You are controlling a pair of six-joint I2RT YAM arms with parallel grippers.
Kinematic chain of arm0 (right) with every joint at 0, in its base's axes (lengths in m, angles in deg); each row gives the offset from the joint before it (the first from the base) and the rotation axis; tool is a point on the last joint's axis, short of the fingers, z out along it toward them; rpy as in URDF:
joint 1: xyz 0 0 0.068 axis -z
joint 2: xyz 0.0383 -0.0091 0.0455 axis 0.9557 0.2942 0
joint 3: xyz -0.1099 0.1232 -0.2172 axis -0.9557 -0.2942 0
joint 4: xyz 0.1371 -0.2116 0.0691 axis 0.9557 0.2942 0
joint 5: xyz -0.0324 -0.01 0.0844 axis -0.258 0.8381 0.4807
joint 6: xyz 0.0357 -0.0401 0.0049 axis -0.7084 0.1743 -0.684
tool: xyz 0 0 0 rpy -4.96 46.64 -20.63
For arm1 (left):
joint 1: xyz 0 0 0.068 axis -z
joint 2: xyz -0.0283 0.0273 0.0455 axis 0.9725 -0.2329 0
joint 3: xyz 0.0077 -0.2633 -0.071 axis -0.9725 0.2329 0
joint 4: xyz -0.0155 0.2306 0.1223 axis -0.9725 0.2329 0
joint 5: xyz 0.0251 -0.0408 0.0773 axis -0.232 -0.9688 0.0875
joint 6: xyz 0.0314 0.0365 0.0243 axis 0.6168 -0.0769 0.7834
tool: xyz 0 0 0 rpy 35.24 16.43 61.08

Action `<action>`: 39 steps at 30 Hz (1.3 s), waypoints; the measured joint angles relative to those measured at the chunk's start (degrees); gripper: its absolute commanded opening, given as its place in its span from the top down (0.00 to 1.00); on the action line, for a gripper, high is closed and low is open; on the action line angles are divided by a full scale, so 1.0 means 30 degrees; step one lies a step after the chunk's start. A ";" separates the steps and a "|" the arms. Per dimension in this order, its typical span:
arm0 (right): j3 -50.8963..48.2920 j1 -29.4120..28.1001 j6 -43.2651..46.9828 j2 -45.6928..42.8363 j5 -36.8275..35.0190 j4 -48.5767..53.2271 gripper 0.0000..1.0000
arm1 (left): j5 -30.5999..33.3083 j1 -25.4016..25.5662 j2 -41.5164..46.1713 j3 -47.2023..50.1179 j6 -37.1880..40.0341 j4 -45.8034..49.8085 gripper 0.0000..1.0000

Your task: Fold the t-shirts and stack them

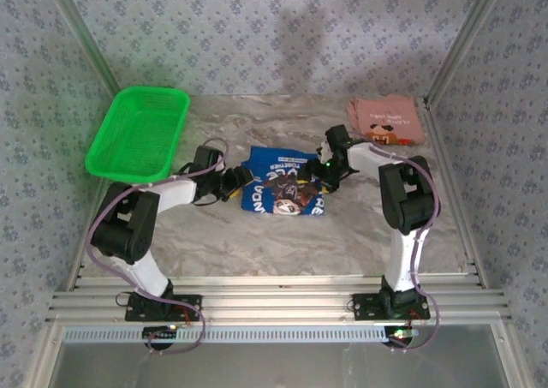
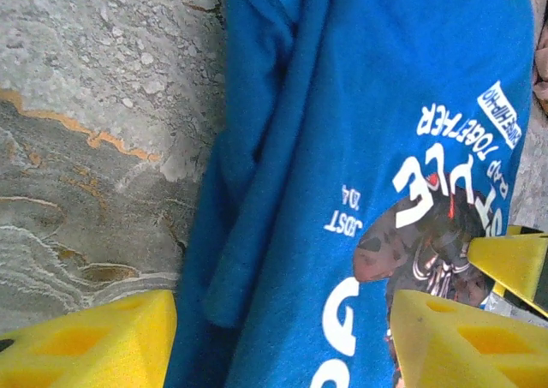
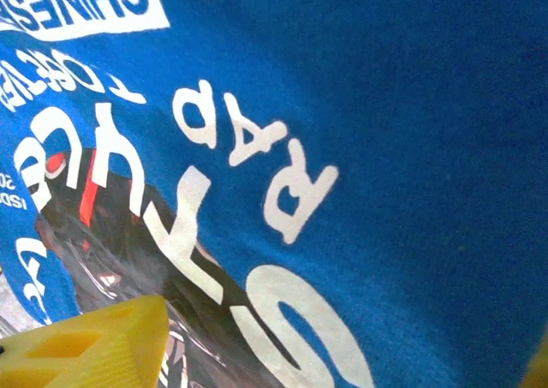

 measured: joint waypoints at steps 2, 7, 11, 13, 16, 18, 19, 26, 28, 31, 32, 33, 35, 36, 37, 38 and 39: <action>0.0415 -0.0270 0.0015 0.0240 -0.0372 0.0488 0.34 | -0.0080 -0.0109 -0.0036 0.0117 0.0007 -0.0131 0.34; 0.0940 -0.0430 0.0095 0.0262 -0.1749 0.2047 0.34 | -0.0408 -0.0583 -0.0029 0.0386 0.0029 -0.0175 0.35; 0.1377 -0.0517 0.0306 0.0262 -0.3002 0.3191 0.33 | -0.0532 -0.0823 -0.0022 0.0444 0.0087 -0.0160 0.35; 0.1574 -0.0656 0.0393 0.0262 -0.3657 0.3672 0.33 | -0.0561 -0.0925 0.0058 0.0488 0.0087 -0.0117 0.35; 0.2018 -0.1056 0.0466 0.0408 -0.4211 0.4160 0.34 | -0.0707 -0.1035 0.0393 0.0605 0.0095 -0.0080 0.35; 0.2528 -0.1413 0.0466 0.0838 -0.4503 0.4342 0.36 | -0.0809 -0.1100 0.0736 0.0619 0.0109 0.0066 0.35; 0.2783 -0.1588 0.0437 0.1122 -0.4634 0.4401 0.37 | -0.0852 -0.1173 0.0933 0.0619 0.0160 0.0153 0.35; 0.4932 -0.2543 0.0058 0.2659 -0.5464 0.5442 0.76 | -0.0911 -0.1807 0.3803 0.0619 0.0605 0.1639 0.34; 0.5282 -0.2681 -0.0036 0.2820 -0.5668 0.5683 0.86 | -0.0903 -0.2157 0.4852 0.0634 0.0743 0.2229 0.34; 0.5676 -0.2776 0.0015 0.2827 -0.6477 0.6244 0.99 | -0.0889 -0.2907 0.6790 0.0707 0.1056 0.3497 0.34; 0.5821 -0.2747 0.0022 0.2827 -0.6936 0.6477 1.00 | -0.0852 -0.3177 0.7541 0.0736 0.1202 0.4044 0.33; 0.5989 -0.2696 0.0051 0.2841 -0.7475 0.6754 1.00 | -0.0823 -0.3439 0.8218 0.0765 0.1326 0.4517 0.33; 0.6441 -0.2594 0.0153 0.2900 -0.8626 0.7410 1.00 | -0.0721 -0.4036 0.9610 0.0801 0.1617 0.5450 0.33; 0.6798 -0.2557 0.0270 0.2951 -0.9347 0.7817 1.00 | -0.0678 -0.4350 1.0287 0.0852 0.1763 0.5865 0.33; 0.7191 -0.2543 0.0415 0.2994 -1.0018 0.8174 1.00 | -0.0663 -0.4641 1.0834 0.0889 0.1894 0.6273 0.33; 0.7650 -0.2550 0.0627 0.3024 -1.0775 0.8495 1.00 | -0.0670 -0.4969 1.1358 0.0925 0.2018 0.6666 0.33; 0.8145 -0.2550 0.0852 0.3024 -1.1562 0.8808 1.00 | -0.0670 -0.5319 1.1861 0.0954 0.2171 0.7104 0.33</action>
